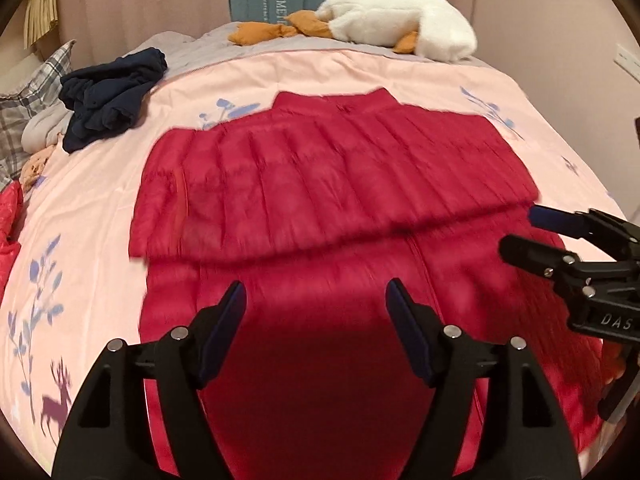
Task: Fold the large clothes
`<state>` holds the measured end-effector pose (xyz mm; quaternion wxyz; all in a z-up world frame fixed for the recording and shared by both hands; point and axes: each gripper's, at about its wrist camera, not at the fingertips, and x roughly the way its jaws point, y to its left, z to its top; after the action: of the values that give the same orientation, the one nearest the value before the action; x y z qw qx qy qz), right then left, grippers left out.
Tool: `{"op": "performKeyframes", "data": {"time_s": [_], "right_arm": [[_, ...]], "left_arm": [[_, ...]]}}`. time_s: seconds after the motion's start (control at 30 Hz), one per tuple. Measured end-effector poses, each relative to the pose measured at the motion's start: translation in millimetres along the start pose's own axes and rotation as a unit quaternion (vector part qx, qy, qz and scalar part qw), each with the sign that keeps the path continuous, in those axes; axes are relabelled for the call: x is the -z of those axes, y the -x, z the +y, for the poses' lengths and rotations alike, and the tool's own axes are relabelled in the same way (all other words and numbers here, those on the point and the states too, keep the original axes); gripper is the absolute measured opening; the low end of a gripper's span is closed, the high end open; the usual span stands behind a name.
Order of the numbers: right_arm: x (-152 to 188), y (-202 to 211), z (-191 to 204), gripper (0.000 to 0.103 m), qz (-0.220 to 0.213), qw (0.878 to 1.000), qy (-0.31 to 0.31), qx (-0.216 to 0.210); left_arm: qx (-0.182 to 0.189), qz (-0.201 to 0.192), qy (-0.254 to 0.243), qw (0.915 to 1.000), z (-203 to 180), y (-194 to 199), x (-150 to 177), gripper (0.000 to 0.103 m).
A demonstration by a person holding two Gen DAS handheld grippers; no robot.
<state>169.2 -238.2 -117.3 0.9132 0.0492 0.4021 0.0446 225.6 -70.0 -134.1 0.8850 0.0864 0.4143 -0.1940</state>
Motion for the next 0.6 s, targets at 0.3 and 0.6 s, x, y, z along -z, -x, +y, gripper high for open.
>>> {"op": "performKeyframes", "data": {"time_s": [0.3, 0.6], "right_arm": [[65, 2, 26, 0.071, 0.06, 0.997, 0.037, 0.034], [117, 45, 3, 0.072, 0.045, 0.998, 0.017, 0.05]], "left_arm": [[-0.011, 0.043, -0.004, 0.999, -4, 3, 69, 0.073], [-0.014, 0.037, 0.005, 0.9992, 10, 34, 110, 0.08]]}}
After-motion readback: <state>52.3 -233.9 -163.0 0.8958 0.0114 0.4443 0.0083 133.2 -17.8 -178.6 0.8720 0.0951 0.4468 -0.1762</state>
